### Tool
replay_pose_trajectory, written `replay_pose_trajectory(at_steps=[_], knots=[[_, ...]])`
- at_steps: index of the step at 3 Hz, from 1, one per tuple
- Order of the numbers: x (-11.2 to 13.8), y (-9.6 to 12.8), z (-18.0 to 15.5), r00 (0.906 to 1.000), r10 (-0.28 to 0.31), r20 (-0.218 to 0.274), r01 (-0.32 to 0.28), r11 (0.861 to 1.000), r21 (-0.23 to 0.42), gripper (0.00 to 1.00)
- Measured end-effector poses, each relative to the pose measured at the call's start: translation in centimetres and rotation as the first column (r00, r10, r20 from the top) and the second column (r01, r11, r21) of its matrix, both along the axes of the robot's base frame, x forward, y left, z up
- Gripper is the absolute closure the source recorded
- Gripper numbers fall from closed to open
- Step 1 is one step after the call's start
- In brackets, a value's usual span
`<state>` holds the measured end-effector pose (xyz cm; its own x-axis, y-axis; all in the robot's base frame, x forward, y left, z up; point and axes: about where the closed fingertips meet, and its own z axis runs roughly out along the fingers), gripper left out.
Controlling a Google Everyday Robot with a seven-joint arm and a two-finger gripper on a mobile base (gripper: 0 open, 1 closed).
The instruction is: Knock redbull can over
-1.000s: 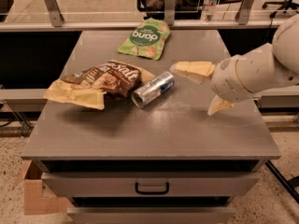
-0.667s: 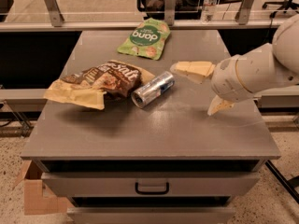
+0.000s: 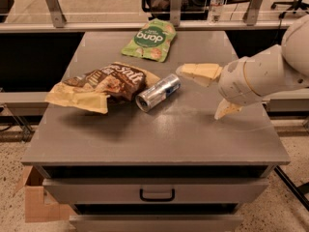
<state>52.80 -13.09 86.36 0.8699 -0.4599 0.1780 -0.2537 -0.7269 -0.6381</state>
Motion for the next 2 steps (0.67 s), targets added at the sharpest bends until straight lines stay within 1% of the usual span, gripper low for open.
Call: replay_pose_trajectory(at_steps=[2], knots=[[0.0, 0.0, 0.0, 1.0, 0.0, 0.0, 0.0, 1.0, 0.0, 0.0]])
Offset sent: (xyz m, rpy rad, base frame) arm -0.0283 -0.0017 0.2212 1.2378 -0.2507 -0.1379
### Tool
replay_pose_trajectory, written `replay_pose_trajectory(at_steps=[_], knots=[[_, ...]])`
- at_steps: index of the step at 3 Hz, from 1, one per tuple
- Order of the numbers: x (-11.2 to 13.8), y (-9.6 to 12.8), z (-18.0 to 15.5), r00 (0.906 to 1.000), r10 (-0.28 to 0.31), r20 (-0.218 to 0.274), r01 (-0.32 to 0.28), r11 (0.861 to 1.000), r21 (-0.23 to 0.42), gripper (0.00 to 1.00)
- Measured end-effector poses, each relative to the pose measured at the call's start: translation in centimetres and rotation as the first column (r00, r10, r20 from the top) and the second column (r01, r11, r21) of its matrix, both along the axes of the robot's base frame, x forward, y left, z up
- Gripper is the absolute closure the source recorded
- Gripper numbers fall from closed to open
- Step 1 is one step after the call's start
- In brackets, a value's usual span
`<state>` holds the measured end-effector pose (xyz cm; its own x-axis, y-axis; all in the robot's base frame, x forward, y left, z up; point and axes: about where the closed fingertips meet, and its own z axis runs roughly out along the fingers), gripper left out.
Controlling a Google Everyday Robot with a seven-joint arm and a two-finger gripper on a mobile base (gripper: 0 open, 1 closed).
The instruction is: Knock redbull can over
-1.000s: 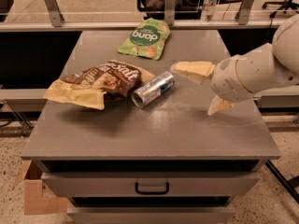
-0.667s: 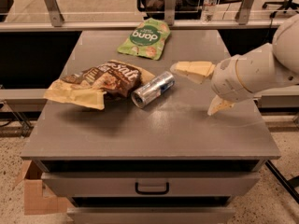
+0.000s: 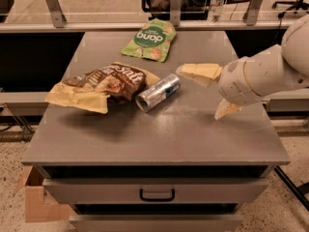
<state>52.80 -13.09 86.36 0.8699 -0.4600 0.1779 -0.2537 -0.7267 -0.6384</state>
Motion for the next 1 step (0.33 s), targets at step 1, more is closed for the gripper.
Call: replay_pose_trajectory(at_steps=[1], knots=[[0.0, 0.01, 0.0, 1.0, 0.0, 0.0, 0.0, 1.0, 0.0, 0.0]])
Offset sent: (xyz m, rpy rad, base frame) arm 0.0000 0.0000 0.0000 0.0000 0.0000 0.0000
